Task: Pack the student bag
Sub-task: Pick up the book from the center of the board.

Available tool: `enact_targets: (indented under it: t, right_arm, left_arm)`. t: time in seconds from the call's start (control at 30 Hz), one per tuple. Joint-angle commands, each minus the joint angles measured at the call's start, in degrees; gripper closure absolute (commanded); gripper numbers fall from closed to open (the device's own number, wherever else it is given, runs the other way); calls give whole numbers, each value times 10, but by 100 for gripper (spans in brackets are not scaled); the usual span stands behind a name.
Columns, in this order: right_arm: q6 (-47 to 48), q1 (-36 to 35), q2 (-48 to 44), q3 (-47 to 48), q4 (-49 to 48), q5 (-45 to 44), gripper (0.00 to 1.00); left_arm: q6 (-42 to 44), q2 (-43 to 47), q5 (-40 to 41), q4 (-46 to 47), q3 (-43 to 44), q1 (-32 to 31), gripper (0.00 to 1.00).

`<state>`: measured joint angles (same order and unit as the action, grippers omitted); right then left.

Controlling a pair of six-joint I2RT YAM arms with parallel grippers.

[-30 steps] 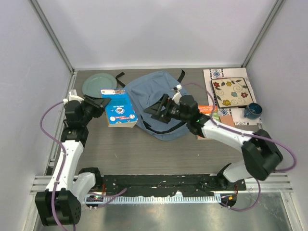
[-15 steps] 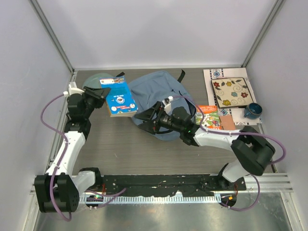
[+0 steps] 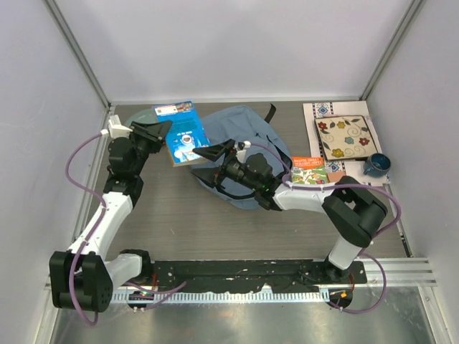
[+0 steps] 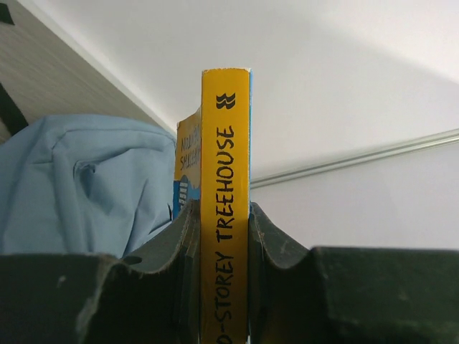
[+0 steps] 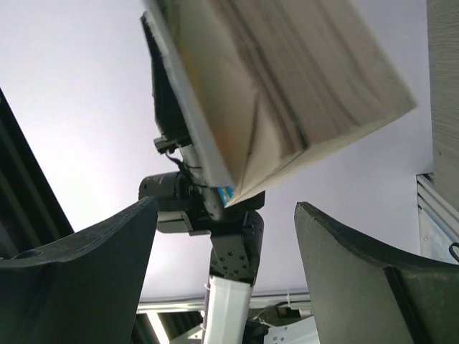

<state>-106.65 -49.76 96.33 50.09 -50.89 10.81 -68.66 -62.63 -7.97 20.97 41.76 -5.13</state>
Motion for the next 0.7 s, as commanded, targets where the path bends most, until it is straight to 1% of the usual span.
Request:
enact_targets:
  t: [0.0, 0.23, 0.3, 0.37, 0.4, 0.47, 0.53, 0.67]
  right_arm:
    - [-38, -3, 19, 20, -12, -32, 18]
    - [-1, -7, 24, 37, 13, -69, 18]
    - [11, -6, 36, 55, 1, -62, 18]
    - [31, -6, 42, 74, 9, -60, 18]
    - [30, -7, 44, 79, 15, -57, 18]
    - [25, -6, 49, 85, -5, -63, 18]
    - [20, -6, 52, 91, -1, -78, 18]
    - [23, -4, 57, 110, 21, -95, 18]
  left_arm:
    - [-17, 8, 30, 97, 14, -12, 100]
    - [-23, 4, 28, 108, 17, -17, 100]
    - [-22, 11, 41, 110, 12, -20, 100]
    - [-17, 36, 62, 90, 1, -19, 100]
    - [-12, 43, 68, 73, 2, -20, 100]
    - [-9, 52, 61, 66, 3, -20, 100]
    - [-13, 55, 45, 75, 0, -20, 100]
    - [-24, 66, 44, 90, -18, -20, 100]
